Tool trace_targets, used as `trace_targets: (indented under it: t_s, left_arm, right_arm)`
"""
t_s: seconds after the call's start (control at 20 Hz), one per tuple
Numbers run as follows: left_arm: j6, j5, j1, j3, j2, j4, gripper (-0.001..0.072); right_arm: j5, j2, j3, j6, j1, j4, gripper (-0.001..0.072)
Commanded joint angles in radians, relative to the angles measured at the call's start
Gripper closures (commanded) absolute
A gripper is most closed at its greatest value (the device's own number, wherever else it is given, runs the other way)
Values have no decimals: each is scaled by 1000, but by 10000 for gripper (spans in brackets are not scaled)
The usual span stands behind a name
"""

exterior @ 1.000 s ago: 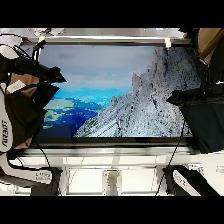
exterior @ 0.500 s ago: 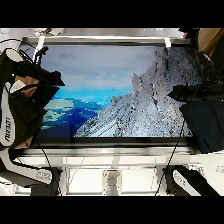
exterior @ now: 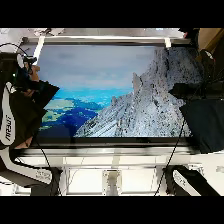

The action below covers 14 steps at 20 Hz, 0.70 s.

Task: Fold the clothes and pants, and hang the long-sleeved shirts on hangers.

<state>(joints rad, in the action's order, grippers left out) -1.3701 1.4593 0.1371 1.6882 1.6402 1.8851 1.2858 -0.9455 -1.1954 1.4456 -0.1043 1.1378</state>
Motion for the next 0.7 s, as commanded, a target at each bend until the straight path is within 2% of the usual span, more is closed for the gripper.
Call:
trace_targets:
  t_s: [0.0, 0.3, 0.5, 0.55, 0.6, 0.65]
  left_arm:
    - [-69, -7, 11, 0, 5, 198, 79]
    - [-75, 73, 59, 0, 35, 209, 84]
    - [-109, 97, 108, -27, 37, 133, 85]
    - [-109, 97, 115, -46, 37, 117, 94]
    - [-108, 94, 118, -69, 37, 119, 144]
    - [-108, 79, 121, -90, 37, 119, 145]
  right_arm:
    - [-26, -4, -1, 0, 1, 5, 702]
    - [-49, -4, -1, 0, 1, 31, 702]
    - [-52, -12, -1, 0, 1, 59, 702]
    - [-56, -17, -1, 0, 1, 61, 702]
    - [-58, -23, -1, 0, 1, 64, 701]
    - [-61, -29, -1, 0, 1, 66, 701]
